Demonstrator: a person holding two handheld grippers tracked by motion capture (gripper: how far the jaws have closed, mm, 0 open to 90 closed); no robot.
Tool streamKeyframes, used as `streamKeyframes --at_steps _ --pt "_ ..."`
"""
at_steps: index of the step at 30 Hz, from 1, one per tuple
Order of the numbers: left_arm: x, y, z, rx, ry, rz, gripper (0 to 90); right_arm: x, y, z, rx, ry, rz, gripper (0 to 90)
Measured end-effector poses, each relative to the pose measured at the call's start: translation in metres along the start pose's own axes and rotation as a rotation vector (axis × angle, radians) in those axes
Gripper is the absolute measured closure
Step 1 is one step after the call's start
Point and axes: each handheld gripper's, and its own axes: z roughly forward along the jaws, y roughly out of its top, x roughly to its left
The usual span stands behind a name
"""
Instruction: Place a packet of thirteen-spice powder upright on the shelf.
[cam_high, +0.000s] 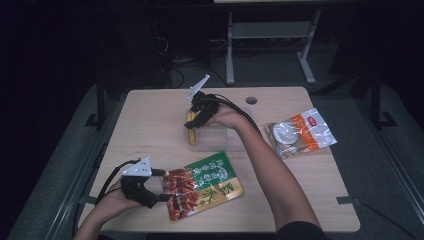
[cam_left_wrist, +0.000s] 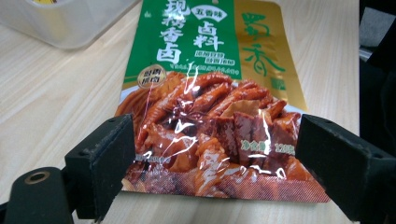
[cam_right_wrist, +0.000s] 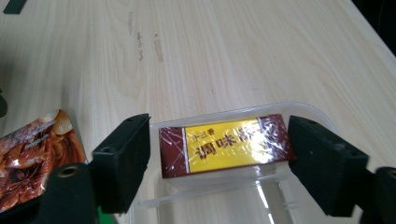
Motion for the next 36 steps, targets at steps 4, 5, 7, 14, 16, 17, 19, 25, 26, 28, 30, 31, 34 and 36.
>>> streamKeyframes --at_steps 4,5,7,14,16,17,19,25,26,28,30,31,34,36 --pt "-0.001 0.003 -0.002 0.01 -0.007 -0.016 11.7 0.002 0.002 -0.009 -0.016 -0.013 -0.003 18.8" --pt "-0.001 0.004 -0.002 0.018 -0.005 -0.015 11.6 0.003 0.002 -0.011 -0.023 -0.012 0.001 18.7" --pt "-0.003 0.004 -0.002 0.013 -0.012 -0.014 10.8 0.005 0.002 -0.018 -0.044 -0.018 -0.002 18.4" --pt "-0.003 0.004 -0.003 0.027 0.034 -0.007 10.7 0.009 -0.005 -0.038 -0.067 -0.047 0.014 18.3" --pt "-0.003 0.003 -0.002 0.025 0.032 -0.02 10.8 0.011 -0.008 -0.043 -0.073 -0.058 0.024 18.2" --pt "-0.002 0.003 -0.002 0.022 0.031 -0.022 10.8 0.013 -0.01 -0.047 -0.073 -0.069 0.029 18.2" --pt "-0.001 0.002 -0.001 0.019 0.034 -0.019 10.9 0.016 -0.013 -0.053 -0.076 -0.076 0.035 18.2" --pt "-0.001 0.002 0.001 0.027 0.045 -0.008 12.0 0.031 -0.026 -0.071 -0.078 -0.122 0.054 18.4" --pt "-0.001 0.002 0.001 0.026 0.047 -0.007 12.1 0.032 -0.028 -0.073 -0.078 -0.125 0.053 18.3" --pt "-0.001 0.002 0.001 0.027 0.05 -0.006 12.2 0.036 -0.033 -0.079 -0.084 -0.134 0.051 18.7" --pt "-0.001 0.002 0.002 0.033 0.051 -0.002 12.3 0.041 -0.037 -0.086 -0.084 -0.137 0.06 20.1" --pt "-0.001 0.002 0.002 0.035 0.05 0.009 12.3 0.043 -0.039 -0.089 -0.087 -0.14 0.065 21.2" --pt "-0.002 0.001 0.004 0.047 0.044 0.004 12.4 0.052 -0.047 -0.098 -0.083 -0.146 0.065 27.8" --pt "-0.002 0.001 0.005 0.06 0.045 0.01 12.4 0.058 -0.053 -0.103 -0.091 -0.152 0.06 33.4"
